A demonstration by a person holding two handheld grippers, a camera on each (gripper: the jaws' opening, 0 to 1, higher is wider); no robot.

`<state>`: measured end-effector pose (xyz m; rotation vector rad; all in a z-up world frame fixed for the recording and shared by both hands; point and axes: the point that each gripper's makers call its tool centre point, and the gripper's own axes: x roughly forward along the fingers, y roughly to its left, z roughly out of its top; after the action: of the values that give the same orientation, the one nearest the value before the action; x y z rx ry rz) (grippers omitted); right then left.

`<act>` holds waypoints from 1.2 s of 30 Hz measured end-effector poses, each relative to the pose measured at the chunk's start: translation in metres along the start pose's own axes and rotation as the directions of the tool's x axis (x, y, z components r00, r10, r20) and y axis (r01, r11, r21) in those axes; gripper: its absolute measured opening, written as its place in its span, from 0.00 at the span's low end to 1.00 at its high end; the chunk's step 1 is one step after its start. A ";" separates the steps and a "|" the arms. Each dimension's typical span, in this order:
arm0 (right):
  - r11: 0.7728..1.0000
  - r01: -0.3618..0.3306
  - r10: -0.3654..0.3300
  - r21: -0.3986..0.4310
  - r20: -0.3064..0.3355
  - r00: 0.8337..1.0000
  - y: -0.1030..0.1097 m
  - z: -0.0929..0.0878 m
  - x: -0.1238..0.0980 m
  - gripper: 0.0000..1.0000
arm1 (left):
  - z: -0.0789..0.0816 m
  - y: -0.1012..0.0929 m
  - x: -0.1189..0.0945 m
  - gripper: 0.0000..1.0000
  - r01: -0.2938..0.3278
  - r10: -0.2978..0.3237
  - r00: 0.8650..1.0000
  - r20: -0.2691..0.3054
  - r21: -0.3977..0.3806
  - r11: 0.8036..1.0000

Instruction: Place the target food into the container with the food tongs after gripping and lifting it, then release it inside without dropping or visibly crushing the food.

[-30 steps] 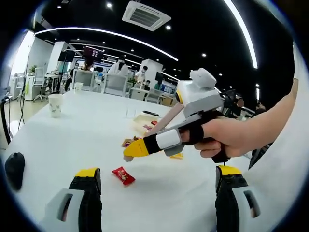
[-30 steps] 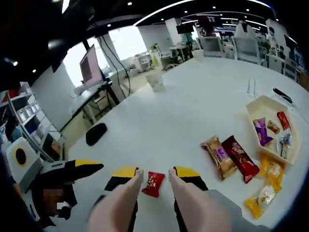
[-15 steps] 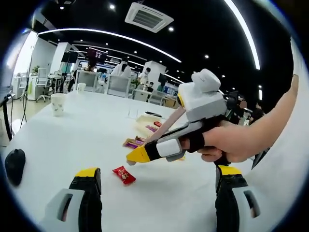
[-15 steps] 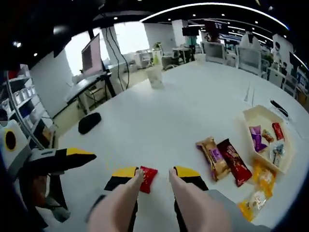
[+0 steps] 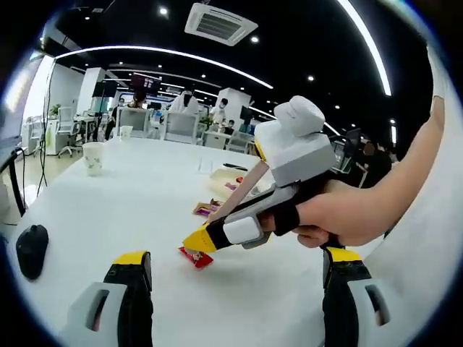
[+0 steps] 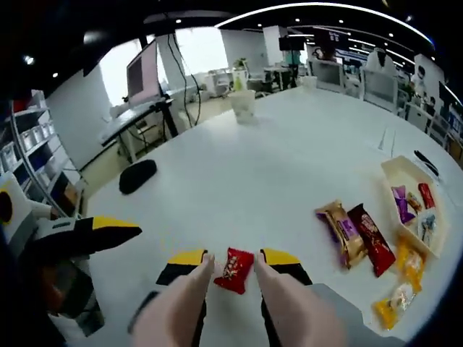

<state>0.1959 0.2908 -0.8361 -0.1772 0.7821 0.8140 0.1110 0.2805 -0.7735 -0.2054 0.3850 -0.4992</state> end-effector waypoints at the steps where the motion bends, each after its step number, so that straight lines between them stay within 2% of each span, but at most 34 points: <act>1: 1.000 0.009 -0.009 0.003 -0.013 1.000 -0.001 -0.002 0.000 0.28 | 0.001 0.001 0.000 0.99 -0.003 0.003 1.000 0.002 -0.001 1.000; 2: 1.000 0.016 -0.016 0.016 -0.031 0.999 -0.003 -0.004 0.002 0.28 | 0.002 0.002 -0.001 0.99 -0.008 0.008 1.000 0.006 -0.001 1.000; 4: 0.998 0.015 -0.014 0.062 -0.017 1.000 -0.006 -0.001 0.003 0.28 | 0.003 0.003 -0.001 0.99 -0.010 0.010 1.000 0.009 -0.001 1.000; 8: 0.998 0.016 -0.014 0.063 -0.024 1.000 -0.009 0.001 0.004 0.28 | 0.003 0.003 -0.001 0.99 -0.014 0.014 1.000 0.010 0.002 1.000; 11: 0.986 0.021 -0.016 0.162 -0.031 0.999 -0.008 -0.001 0.004 0.28 | 0.003 0.003 0.000 0.99 -0.013 0.013 1.000 0.009 0.003 1.000; 14: 0.988 0.025 -0.019 0.151 -0.037 0.999 -0.008 -0.003 0.006 0.28 | 0.004 0.003 0.001 0.99 -0.013 0.013 1.000 0.009 0.004 1.000; 15: 0.995 0.035 -0.029 0.095 -0.060 0.998 -0.008 -0.008 0.008 0.28 | 0.004 0.003 0.001 0.99 -0.012 0.012 1.000 0.009 0.007 1.000; 16: 0.996 0.045 -0.040 0.080 -0.063 0.997 -0.010 -0.010 0.010 0.27 | 0.004 0.003 0.001 0.99 -0.011 0.011 1.000 0.007 0.011 1.000; 17: 0.996 0.040 -0.037 0.082 -0.042 0.998 -0.010 -0.007 0.009 0.27 | 0.005 0.004 0.001 0.99 -0.011 0.011 1.000 0.009 0.013 1.000; 20: 0.989 0.041 -0.034 0.143 -0.057 0.998 -0.011 -0.007 0.008 0.28 | 0.005 0.007 0.001 0.99 -0.016 0.016 1.000 0.012 0.006 1.000; 22: 0.992 0.046 -0.039 0.115 -0.064 0.997 -0.010 -0.008 0.008 0.28 | 0.005 0.009 0.002 0.99 -0.017 0.018 1.000 0.014 -0.005 1.000; 26: 0.999 0.043 -0.044 -0.022 -0.060 0.997 -0.004 -0.009 0.009 0.29 | 0.005 0.009 0.006 0.99 -0.018 0.018 1.000 0.012 -0.010 1.000; 28: 0.997 0.043 -0.047 -0.063 -0.063 0.997 -0.003 -0.011 0.009 0.28 | 0.005 0.008 0.007 0.98 -0.016 0.016 1.000 0.013 -0.006 1.000; 32: 0.999 0.026 -0.029 -0.048 -0.070 0.997 -0.006 -0.009 0.008 0.27 | 0.005 0.005 0.008 0.98 -0.010 0.010 1.000 0.020 -0.011 1.000; 36: 0.997 -0.025 0.019 -0.077 -0.071 0.997 -0.009 -0.011 0.007 0.24 | 0.001 0.004 0.007 0.98 -0.007 0.007 1.000 0.017 -0.015 1.000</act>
<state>0.1995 0.2839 -0.8501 -0.2679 0.8201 0.8635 0.1191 0.2802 -0.7756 -0.2228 0.3729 -0.4871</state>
